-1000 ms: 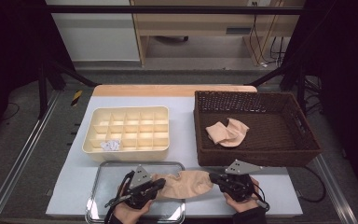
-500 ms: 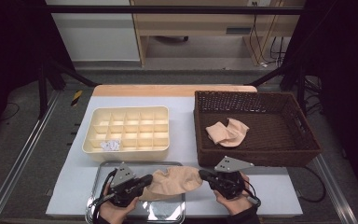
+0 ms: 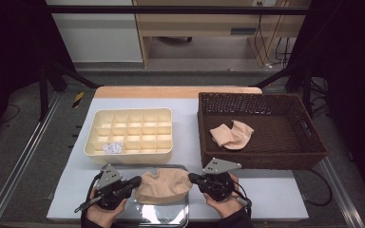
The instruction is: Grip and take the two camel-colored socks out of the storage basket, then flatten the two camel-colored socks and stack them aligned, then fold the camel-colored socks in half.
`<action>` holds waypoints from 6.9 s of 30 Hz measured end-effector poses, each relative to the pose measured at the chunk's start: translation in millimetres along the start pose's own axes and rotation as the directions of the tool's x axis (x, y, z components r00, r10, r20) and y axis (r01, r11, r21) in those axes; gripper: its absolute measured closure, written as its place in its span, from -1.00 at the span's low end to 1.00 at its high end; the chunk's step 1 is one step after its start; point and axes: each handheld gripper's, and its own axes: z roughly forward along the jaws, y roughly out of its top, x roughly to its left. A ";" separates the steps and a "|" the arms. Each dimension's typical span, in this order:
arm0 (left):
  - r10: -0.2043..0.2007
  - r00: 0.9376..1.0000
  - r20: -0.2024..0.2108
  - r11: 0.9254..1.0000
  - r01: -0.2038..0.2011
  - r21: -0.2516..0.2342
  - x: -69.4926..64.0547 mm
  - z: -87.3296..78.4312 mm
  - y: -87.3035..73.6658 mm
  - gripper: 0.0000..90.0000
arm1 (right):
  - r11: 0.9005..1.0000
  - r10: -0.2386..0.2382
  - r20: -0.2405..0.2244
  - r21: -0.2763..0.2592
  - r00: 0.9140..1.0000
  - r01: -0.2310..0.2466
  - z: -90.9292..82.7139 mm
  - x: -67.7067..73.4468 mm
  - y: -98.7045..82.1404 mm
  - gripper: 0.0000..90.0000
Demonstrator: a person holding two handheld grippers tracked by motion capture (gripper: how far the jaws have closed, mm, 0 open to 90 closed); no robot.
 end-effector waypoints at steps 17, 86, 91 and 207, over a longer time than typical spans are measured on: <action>-0.015 1.000 -0.017 0.997 0.016 0.080 7.6 8.5 -18.3 0.93 | 0.996 0.025 -0.001 0.088 1.000 -0.025 29.8 -1.3 -15.9 0.99; 0.056 0.996 -0.066 0.998 -0.057 -0.008 -6.0 10.1 -12.2 0.67 | 0.991 0.131 0.099 0.009 0.986 -0.133 25.6 -17.1 -37.7 0.53; 0.087 0.994 -0.064 0.995 -0.090 -0.037 -9.0 7.3 -0.1 0.69 | 0.991 0.135 0.113 -0.036 0.984 -0.132 13.1 -23.5 -32.9 0.46; 0.068 0.997 -0.047 0.994 -0.064 0.084 -1.2 16.8 -29.2 0.99 | 0.998 0.065 -0.042 -0.023 0.997 -0.066 39.5 27.9 11.1 0.92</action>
